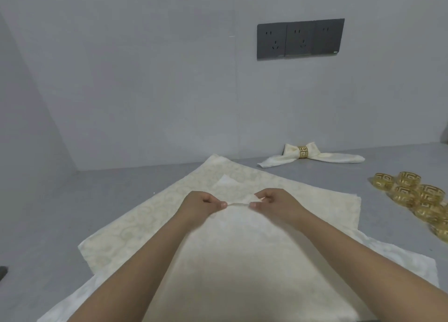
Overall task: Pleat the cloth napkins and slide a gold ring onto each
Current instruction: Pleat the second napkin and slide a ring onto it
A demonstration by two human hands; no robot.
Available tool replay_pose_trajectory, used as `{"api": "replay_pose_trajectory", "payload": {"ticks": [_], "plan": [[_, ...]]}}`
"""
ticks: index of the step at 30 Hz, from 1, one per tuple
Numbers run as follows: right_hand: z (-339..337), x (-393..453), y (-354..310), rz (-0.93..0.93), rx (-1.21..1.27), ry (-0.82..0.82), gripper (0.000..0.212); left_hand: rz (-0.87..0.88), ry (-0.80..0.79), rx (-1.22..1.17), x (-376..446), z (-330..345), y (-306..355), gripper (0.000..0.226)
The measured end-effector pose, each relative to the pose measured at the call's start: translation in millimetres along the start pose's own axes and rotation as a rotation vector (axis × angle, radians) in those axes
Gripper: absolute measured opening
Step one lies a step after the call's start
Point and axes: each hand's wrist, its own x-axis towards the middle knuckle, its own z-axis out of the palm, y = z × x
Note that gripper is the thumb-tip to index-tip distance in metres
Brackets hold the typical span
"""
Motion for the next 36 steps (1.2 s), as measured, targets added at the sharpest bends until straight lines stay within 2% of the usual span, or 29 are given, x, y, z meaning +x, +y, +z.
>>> {"api": "replay_pose_trajectory", "payload": {"ticks": [5,8,12,15,18,23,29,32,36], "plan": [[17,57,17,0.050,-0.255,0.137,0.017,-0.011,0.079,0.042,44,7,-20,0.023],[26,78,20,0.062,-0.318,0.182,0.027,0.024,0.080,0.151,60,8,-29,0.029],[38,100,20,0.058,-0.384,0.211,0.033,0.034,0.187,0.297,82,5,-36,0.036],[45,113,19,0.021,-0.463,0.254,0.029,0.016,0.244,0.411,94,5,-34,0.019],[50,121,19,-0.043,-0.542,0.297,0.024,0.016,0.260,0.397,102,9,-35,0.018],[53,129,24,-0.082,-0.499,0.333,0.009,-0.044,0.224,0.302,109,12,-34,0.023],[56,140,22,-0.049,-0.409,0.340,0.004,-0.147,0.192,0.269,120,13,-31,0.018],[56,145,21,0.012,-0.376,0.304,0.015,-0.128,0.198,0.292,122,15,-27,0.007],[56,148,18,0.088,-0.316,0.300,0.009,-0.085,0.247,0.222,124,16,-30,0.024]]}}
